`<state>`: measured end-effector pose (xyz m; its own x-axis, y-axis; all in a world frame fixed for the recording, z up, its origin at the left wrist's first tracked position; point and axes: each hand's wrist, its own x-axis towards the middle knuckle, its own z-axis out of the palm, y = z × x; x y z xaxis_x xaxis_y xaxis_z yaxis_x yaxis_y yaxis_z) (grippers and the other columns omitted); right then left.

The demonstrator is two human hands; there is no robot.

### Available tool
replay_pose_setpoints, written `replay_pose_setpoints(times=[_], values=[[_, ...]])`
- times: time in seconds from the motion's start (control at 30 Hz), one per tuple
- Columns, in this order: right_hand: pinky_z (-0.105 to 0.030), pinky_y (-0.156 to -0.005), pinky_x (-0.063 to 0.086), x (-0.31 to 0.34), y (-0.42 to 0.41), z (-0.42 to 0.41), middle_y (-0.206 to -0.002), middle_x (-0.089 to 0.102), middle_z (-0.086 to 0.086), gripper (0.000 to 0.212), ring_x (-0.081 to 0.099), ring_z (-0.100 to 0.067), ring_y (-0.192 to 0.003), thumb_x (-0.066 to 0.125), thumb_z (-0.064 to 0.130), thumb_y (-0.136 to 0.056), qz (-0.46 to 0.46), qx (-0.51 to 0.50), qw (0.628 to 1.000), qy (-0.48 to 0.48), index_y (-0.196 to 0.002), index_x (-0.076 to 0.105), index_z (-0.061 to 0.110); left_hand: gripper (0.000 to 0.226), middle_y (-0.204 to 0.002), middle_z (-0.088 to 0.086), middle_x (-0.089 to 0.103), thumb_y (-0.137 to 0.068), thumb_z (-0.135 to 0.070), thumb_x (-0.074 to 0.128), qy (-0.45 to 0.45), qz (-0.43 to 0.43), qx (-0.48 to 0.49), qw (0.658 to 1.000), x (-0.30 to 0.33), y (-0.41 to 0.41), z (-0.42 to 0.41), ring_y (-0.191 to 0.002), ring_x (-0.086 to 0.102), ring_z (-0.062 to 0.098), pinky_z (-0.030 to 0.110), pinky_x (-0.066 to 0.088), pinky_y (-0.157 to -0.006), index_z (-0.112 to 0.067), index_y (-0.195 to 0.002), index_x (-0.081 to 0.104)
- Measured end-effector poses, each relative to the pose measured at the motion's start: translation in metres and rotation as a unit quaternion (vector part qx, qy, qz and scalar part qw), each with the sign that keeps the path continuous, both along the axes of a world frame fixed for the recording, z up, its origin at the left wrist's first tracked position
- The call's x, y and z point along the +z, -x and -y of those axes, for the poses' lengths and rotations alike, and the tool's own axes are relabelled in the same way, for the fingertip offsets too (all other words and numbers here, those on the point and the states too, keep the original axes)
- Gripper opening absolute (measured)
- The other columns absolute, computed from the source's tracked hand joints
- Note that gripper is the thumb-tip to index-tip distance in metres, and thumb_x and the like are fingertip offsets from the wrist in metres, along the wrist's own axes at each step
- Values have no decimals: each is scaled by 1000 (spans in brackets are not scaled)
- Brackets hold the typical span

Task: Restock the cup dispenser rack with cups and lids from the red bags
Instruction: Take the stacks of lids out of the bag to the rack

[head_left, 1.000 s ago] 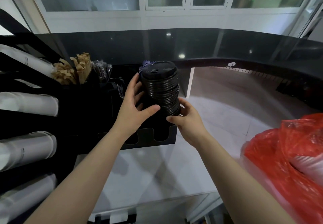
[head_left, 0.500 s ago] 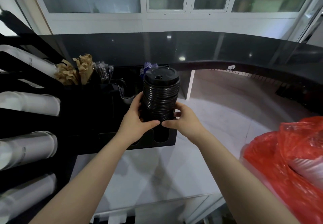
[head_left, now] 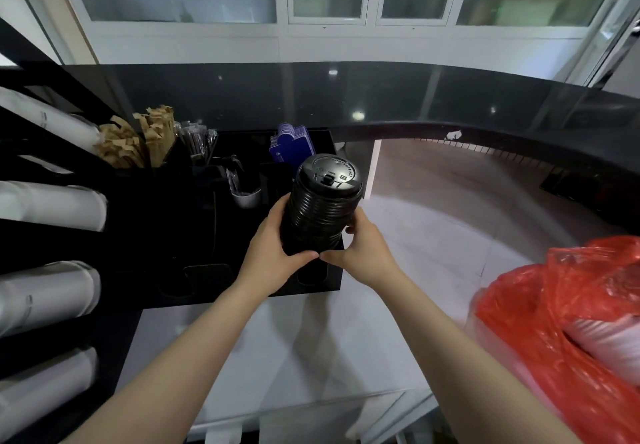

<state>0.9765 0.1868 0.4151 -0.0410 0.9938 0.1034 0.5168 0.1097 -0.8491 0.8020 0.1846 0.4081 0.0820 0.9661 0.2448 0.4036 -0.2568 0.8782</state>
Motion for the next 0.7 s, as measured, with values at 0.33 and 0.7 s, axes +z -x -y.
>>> replay_pose_setpoints(times=[0.33, 0.7], values=[[-39, -93, 46, 3, 1, -6, -113, 62, 3, 61, 51, -23, -115, 81, 19, -62, 33, 2, 999, -3, -116, 53, 22, 106, -147, -5, 43, -73, -31, 80, -7, -76, 12, 997, -14, 0, -1, -129, 47, 15, 36, 43, -104, -38, -149, 6], [-40, -91, 39, -5, 6, -7, -114, 44, -3, 60, 37, -26, -112, 78, 28, -66, 144, -23, 989, -10, -118, 50, 20, 89, -153, 12, 31, -80, -37, 72, -56, -212, 66, 973, -29, -1, -1, -145, 18, 25, 39, 8, -118, -7, -148, 24]])
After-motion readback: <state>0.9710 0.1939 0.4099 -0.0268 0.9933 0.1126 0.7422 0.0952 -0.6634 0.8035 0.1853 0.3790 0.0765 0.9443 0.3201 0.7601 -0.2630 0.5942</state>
